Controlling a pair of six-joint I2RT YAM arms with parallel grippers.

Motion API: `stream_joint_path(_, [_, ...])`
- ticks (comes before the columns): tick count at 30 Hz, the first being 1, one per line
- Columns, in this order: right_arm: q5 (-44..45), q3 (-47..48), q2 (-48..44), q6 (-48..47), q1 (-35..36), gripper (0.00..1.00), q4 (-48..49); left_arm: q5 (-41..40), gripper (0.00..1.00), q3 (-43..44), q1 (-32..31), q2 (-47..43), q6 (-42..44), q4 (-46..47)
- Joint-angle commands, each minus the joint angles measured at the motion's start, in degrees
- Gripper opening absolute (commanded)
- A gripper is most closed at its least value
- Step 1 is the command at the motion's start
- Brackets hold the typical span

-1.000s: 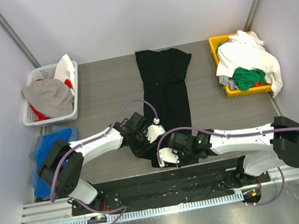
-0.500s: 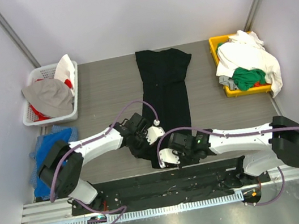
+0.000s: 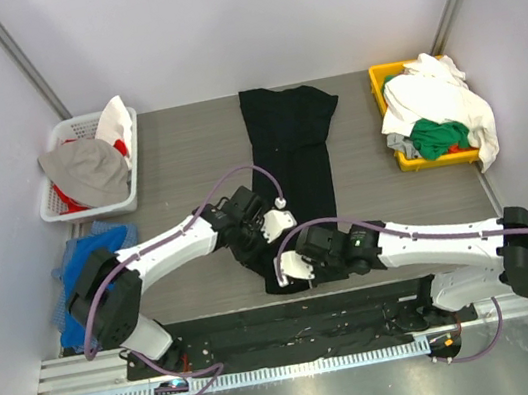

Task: Fold and stack the t-shirts
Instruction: Grab the bottom of the folded rectangular tshirt with both arms, then fold the folded rectangular tshirt in 1/3 of the way

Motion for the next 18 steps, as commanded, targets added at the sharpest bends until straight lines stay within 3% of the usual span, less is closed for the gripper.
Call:
stream_joint_path(1, [4.4, 3.6, -2.2, -1.6, -0.9, 0.01, -0.8, -1.6, 0.00, 2.9, 0.1, -1.1, 1.9, -0.7])
stream_joint_path(18, [7.4, 11.8, -2.2, -9.3, -14.1, 0.01, -2.3, -2.4, 0.00, 11.7, 5.0, 0.0, 4.1, 0.2])
